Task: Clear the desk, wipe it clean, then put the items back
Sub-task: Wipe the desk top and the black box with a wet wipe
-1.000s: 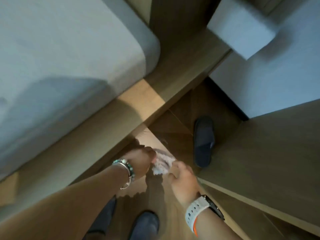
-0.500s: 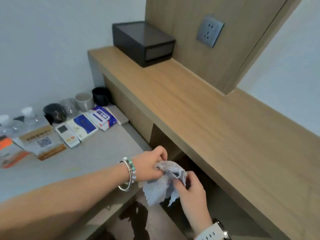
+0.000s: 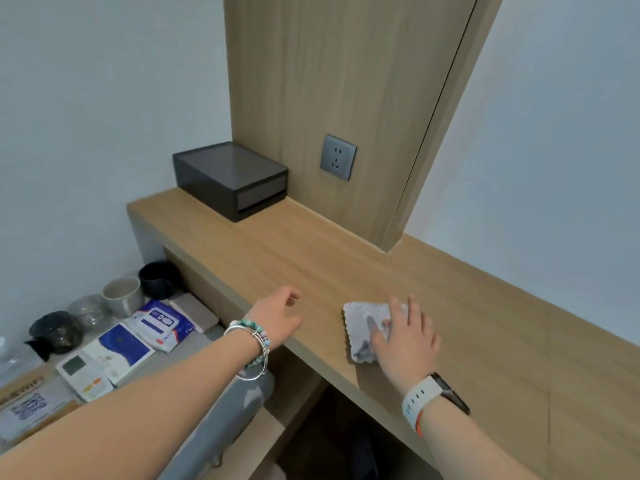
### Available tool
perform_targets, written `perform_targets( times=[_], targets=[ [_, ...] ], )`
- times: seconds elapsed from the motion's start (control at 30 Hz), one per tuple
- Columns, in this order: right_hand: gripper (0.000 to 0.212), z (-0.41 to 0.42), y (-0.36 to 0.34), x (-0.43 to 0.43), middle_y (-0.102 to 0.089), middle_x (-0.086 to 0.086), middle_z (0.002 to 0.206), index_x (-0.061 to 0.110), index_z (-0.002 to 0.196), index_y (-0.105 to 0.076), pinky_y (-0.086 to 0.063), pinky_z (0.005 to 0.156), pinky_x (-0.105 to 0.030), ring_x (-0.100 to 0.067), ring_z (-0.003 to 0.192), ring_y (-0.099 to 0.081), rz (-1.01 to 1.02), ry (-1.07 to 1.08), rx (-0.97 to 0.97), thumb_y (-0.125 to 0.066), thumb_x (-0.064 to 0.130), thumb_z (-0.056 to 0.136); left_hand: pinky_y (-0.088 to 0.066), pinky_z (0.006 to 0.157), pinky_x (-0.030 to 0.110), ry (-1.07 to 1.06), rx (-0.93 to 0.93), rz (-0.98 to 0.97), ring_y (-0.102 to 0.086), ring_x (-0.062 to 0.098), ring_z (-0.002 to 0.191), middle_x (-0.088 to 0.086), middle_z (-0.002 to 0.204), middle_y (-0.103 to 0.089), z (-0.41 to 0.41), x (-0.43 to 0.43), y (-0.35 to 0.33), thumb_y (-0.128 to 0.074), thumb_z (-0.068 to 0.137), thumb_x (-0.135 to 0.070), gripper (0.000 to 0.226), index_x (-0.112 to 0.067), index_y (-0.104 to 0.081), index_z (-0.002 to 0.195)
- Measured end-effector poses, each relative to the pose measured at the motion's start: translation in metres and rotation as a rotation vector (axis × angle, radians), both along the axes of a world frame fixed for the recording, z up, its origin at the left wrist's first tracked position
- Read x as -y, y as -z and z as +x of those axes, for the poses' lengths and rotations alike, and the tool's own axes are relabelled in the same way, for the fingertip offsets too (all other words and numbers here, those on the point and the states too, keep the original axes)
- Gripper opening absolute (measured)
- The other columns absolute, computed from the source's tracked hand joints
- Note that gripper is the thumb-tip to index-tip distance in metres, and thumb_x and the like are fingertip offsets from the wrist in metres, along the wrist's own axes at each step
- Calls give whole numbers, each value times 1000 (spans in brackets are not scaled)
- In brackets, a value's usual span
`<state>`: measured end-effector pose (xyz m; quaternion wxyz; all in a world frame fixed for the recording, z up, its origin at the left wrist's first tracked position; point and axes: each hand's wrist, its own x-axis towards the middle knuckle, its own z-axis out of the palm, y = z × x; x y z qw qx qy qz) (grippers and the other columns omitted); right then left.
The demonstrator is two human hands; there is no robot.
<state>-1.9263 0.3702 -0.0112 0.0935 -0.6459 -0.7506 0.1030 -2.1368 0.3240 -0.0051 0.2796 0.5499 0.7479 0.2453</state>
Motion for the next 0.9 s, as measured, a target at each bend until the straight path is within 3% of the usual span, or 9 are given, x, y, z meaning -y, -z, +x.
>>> perform_targets(
  times=[0.17, 0.3, 0.47, 0.53, 0.6, 0.67, 0.77, 0.83, 0.9],
  targets=[
    [59, -24, 38, -31, 14, 1, 158, 38, 149, -1, -13, 115, -52, -26, 145, 10, -317, 52, 32, -23, 54, 96, -46, 90, 25, 135, -108, -82, -56, 10, 106, -5, 131, -51, -45, -31, 20, -52, 91, -24, 40, -22, -44, 130],
    [60, -74, 52, -42, 19, 0, 157, 34, 150, 6, -13, 115, -50, -23, 145, 14, -328, 79, 74, -16, 53, 97, -42, 96, 23, 200, -194, -79, -51, 8, 116, -5, 129, -51, -88, -55, 34, -52, 91, -20, 40, -21, -45, 130],
    [60, -166, 56, -26, 29, 11, 143, 36, 149, 3, 3, 115, -35, -16, 142, 21, -316, -419, 39, -3, 57, 93, -40, 96, 29, 120, -350, 37, -46, 12, 117, -7, 127, -49, -145, -73, 41, -51, 88, -19, 37, -22, -48, 125],
    [62, -168, 63, -36, 7, 6, 151, 38, 148, -15, -9, 112, -32, -15, 143, -1, -185, -575, 94, 4, 55, 92, -35, 98, 32, 71, -413, 11, -42, 13, 122, -9, 131, -45, -165, -77, 40, -50, 88, -23, 39, -26, -46, 127],
    [57, -155, 65, -61, -20, -3, 155, 32, 147, -22, -28, 112, -46, -17, 142, -14, -171, -470, 137, 1, 47, 97, -28, 104, 35, 61, -470, -34, -36, 11, 127, -10, 137, -39, -185, -81, 39, -49, 88, -26, 44, -29, -42, 131],
    [52, -134, 67, -97, 2, -3, 159, 33, 149, -1, -10, 119, -46, -21, 145, 8, -250, -233, 123, -4, 46, 99, -25, 108, 38, 55, -508, -61, -31, 12, 132, -9, 142, -35, -202, -86, 40, -48, 88, -29, 47, -29, -38, 134],
    [55, -130, 56, -130, 16, 1, 158, 37, 150, 4, -2, 118, -45, -23, 145, 13, -361, 135, 56, -12, 50, 99, -21, 112, 42, 56, -535, -108, -20, 14, 139, -6, 148, -27, -223, -93, 46, -46, 91, -34, 52, -27, -30, 140],
    [56, -160, 49, -136, 17, -1, 158, 35, 149, 5, -4, 118, -47, -25, 145, 14, -355, 137, 40, -12, 50, 98, -20, 112, 41, 39, -549, -143, -15, 14, 141, -6, 151, -22, -235, -96, 53, -42, 93, -37, 54, -26, -25, 143],
    [56, -199, 48, -132, 19, -1, 157, 34, 149, 6, -3, 118, -46, -25, 145, 16, -358, -21, 48, -13, 50, 99, -20, 112, 40, -12, -539, -159, -14, 14, 142, -6, 152, -20, -248, -99, 57, -39, 94, -39, 55, -25, -23, 145]
  ],
)
